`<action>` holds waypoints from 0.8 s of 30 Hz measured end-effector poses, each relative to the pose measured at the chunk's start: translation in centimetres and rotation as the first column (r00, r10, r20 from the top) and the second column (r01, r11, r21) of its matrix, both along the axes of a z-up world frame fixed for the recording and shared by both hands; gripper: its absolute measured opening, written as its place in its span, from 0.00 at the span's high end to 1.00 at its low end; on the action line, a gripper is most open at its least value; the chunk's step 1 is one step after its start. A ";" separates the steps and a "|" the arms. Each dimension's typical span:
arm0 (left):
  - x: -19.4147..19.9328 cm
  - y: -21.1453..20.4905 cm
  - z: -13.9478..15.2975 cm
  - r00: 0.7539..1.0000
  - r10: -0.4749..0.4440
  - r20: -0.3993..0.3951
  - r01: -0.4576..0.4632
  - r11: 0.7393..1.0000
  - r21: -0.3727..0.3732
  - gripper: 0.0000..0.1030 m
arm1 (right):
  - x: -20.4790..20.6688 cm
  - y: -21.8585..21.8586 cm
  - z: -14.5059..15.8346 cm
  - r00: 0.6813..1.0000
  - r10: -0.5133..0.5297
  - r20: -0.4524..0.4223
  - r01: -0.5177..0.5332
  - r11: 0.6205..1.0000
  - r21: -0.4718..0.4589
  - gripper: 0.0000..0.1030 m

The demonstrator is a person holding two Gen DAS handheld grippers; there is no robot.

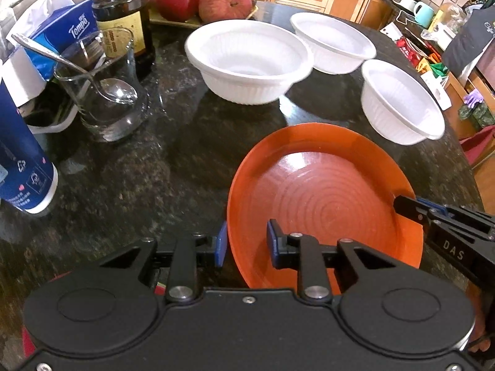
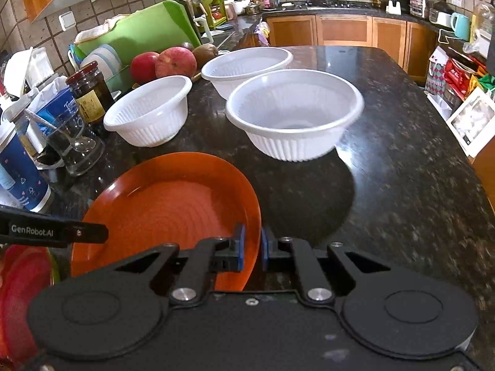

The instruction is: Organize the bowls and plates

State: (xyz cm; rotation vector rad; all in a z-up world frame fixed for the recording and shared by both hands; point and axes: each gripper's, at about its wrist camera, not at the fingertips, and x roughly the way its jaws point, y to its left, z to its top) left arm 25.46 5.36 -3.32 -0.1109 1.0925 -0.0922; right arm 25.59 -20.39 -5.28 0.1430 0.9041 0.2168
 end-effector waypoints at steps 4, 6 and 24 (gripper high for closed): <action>-0.8 -0.9 0.1 1.000 -0.019 -0.010 0.019 1.000 -0.014 0.67 | -1.5 -1.0 0.1 1.000 -0.011 0.002 0.011 1.000 -0.019 0.88; -1.3 -1.5 0.1 0.999 -0.031 -0.013 0.031 0.999 -0.012 0.67 | -2.1 -1.6 0.1 1.000 -0.019 0.002 0.019 1.000 -0.020 0.88; -5.1 -4.4 -0.1 1.000 0.009 0.008 -0.008 0.999 -0.051 0.77 | -6.7 -5.8 0.1 1.000 -0.023 0.020 0.023 0.999 -0.031 0.88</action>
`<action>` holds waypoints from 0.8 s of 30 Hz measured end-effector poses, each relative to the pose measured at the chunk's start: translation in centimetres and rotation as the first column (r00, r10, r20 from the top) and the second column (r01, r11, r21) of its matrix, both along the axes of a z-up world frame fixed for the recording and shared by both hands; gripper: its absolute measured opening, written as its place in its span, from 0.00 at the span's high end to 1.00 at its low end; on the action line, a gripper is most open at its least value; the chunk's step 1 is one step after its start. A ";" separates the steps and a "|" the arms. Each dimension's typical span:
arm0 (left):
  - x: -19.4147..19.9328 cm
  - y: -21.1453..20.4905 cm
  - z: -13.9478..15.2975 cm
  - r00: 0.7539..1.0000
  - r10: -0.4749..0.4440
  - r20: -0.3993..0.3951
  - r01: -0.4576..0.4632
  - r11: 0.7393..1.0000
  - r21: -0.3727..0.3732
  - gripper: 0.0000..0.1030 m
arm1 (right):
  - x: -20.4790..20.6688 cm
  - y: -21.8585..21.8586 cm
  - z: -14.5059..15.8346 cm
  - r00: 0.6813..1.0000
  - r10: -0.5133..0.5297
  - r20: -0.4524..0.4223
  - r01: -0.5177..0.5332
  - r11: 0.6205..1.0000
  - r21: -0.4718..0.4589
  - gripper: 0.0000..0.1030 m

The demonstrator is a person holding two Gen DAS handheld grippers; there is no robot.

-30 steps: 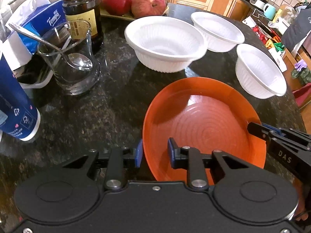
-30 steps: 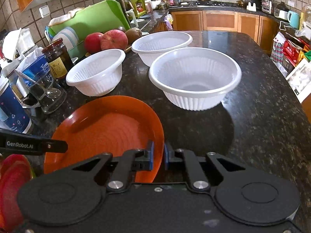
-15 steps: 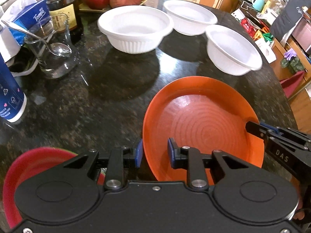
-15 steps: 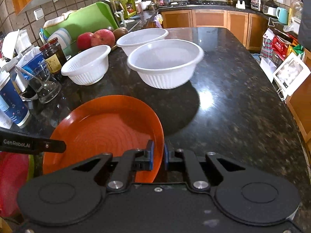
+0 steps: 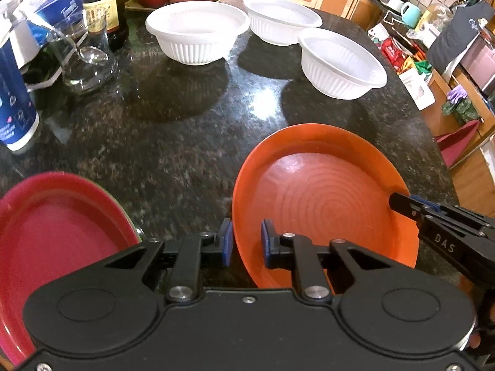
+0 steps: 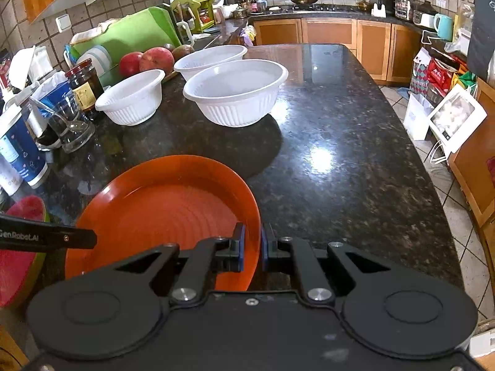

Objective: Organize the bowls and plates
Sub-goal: 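Carry the orange plate with both tools over the magenta plate stack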

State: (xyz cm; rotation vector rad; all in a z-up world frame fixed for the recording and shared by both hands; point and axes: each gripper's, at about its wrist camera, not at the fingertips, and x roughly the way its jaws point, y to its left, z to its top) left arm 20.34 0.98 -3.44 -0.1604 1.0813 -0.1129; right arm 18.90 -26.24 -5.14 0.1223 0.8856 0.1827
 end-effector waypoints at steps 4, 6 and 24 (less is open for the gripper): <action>-0.9 -0.1 -0.2 1.000 0.027 0.005 -0.026 0.999 -0.026 0.81 | -0.6 -0.4 0.1 1.000 0.004 0.010 -0.004 1.000 -0.003 0.88; -1.4 -0.3 -0.3 0.999 0.035 0.011 -0.035 0.999 -0.028 0.82 | -0.9 -0.4 0.2 1.000 0.007 0.018 -0.007 1.000 -0.002 0.88; -3.7 0.4 1.6 0.994 0.043 0.105 -0.042 0.999 -0.011 0.82 | -2.7 0.8 1.5 0.996 0.002 0.085 -0.002 1.000 0.001 0.88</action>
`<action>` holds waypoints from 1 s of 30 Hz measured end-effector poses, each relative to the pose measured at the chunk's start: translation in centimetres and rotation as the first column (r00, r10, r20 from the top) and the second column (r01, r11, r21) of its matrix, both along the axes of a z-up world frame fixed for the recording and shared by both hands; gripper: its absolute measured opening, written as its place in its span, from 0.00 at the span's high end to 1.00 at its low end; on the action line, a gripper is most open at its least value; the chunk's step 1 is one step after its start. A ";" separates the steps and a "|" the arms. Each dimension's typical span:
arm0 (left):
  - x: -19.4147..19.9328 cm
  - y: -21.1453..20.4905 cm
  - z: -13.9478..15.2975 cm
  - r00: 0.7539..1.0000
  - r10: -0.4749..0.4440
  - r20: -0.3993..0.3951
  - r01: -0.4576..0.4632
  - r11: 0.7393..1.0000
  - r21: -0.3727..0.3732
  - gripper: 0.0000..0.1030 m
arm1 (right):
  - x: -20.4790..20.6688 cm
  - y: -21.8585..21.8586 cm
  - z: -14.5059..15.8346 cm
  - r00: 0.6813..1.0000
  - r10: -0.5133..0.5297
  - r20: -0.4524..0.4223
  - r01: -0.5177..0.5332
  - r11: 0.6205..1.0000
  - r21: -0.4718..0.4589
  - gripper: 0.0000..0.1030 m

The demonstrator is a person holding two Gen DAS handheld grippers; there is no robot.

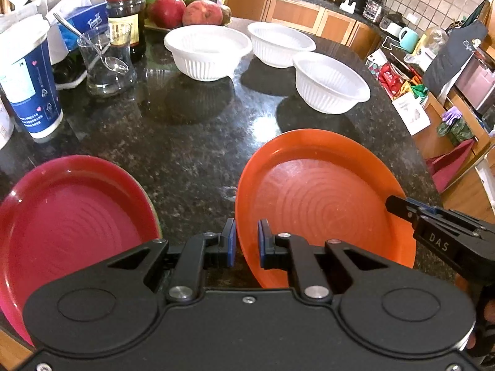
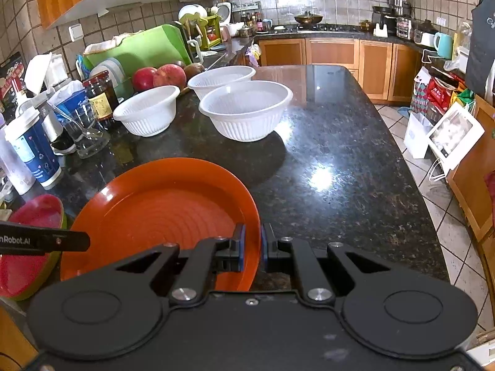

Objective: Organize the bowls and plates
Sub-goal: 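Carry the orange plate with both tools over the magenta plate stack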

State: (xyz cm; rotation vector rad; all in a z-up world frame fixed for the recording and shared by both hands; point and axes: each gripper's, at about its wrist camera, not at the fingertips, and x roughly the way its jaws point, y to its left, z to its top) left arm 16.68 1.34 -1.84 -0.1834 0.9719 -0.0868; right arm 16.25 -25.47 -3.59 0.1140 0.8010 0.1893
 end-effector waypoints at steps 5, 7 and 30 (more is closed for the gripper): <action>-0.4 1.5 0.6 1.000 -0.004 0.016 0.003 1.000 0.011 0.82 | -0.4 1.7 0.7 1.000 -0.002 0.011 0.002 1.000 0.005 0.88; -0.7 2.4 0.9 1.000 0.003 0.021 -0.003 1.000 0.009 0.82 | -0.6 2.5 1.0 1.000 0.006 0.017 -0.006 1.000 0.005 0.88; -5.1 14.4 1.9 0.993 0.105 0.051 -0.106 0.994 0.016 0.82 | -2.6 15.1 3.3 0.991 0.134 0.032 -0.134 0.991 0.005 0.88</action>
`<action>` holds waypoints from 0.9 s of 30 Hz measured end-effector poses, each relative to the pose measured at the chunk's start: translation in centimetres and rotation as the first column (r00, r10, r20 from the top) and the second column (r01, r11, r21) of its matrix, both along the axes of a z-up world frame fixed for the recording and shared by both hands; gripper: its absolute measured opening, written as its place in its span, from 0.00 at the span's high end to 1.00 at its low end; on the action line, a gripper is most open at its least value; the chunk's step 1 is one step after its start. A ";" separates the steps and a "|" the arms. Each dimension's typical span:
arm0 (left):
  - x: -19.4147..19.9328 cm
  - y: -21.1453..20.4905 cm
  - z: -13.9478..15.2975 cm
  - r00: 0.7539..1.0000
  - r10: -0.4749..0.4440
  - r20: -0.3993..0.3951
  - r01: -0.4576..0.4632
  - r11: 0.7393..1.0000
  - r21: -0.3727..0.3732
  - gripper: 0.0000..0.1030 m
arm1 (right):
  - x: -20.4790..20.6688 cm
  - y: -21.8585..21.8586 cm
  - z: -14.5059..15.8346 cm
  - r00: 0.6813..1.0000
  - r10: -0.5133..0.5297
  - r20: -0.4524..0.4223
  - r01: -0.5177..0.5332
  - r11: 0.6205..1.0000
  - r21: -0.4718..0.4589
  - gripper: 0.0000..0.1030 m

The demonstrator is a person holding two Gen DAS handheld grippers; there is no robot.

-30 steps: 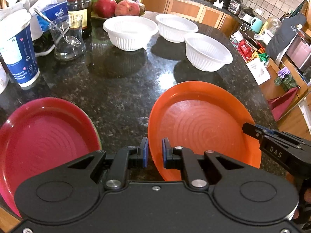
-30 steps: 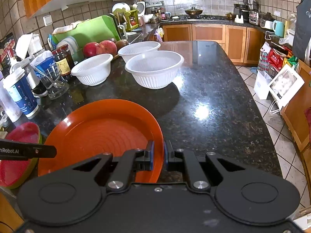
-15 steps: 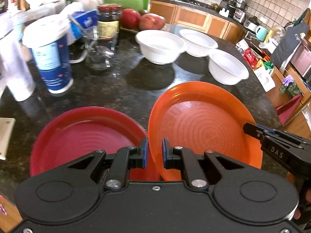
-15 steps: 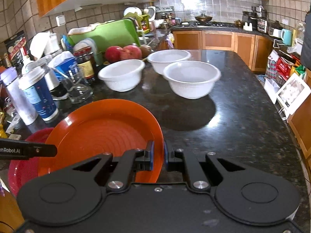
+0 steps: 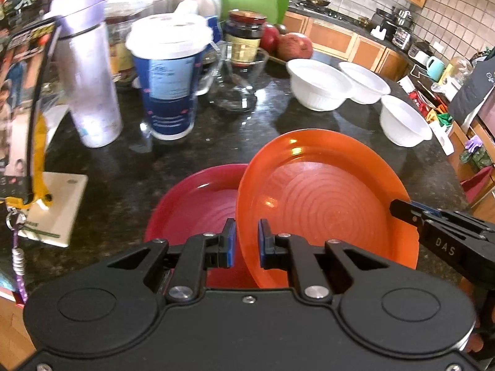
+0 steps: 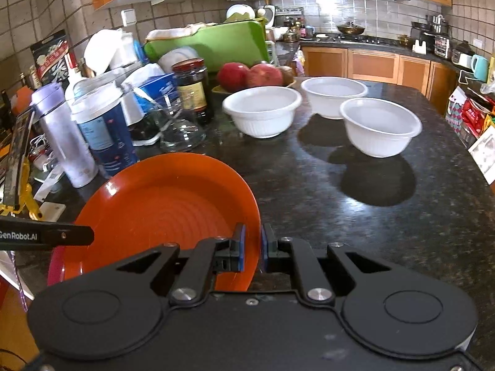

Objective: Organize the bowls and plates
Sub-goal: 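Carry the orange plate with both tools over the magenta plate stack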

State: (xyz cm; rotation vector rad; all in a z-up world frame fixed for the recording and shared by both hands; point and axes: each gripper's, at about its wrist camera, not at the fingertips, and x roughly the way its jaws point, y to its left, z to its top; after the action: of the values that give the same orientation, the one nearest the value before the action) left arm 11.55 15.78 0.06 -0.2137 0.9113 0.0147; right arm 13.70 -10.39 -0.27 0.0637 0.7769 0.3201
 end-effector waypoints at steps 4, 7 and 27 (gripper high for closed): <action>-0.7 1.7 -0.3 1.000 0.008 -0.006 -0.008 1.000 -0.003 0.82 | -0.3 2.0 -0.2 1.000 0.012 -0.005 -0.012 1.000 -0.006 0.88; -1.1 2.8 -0.4 1.000 0.010 -0.010 -0.010 1.000 -0.001 0.82 | -0.7 3.4 -0.3 1.000 0.017 -0.009 -0.017 1.000 -0.011 0.88; -0.9 6.7 -1.3 0.995 -0.100 0.004 0.100 0.995 -0.007 0.82 | -2.0 7.1 -1.2 0.995 -0.088 -0.037 0.087 0.996 -0.035 0.88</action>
State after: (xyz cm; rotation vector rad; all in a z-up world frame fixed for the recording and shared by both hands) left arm 10.70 22.51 -1.22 -0.1745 0.9173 -0.0820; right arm 11.69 -3.27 -1.50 0.0729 0.8149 0.2236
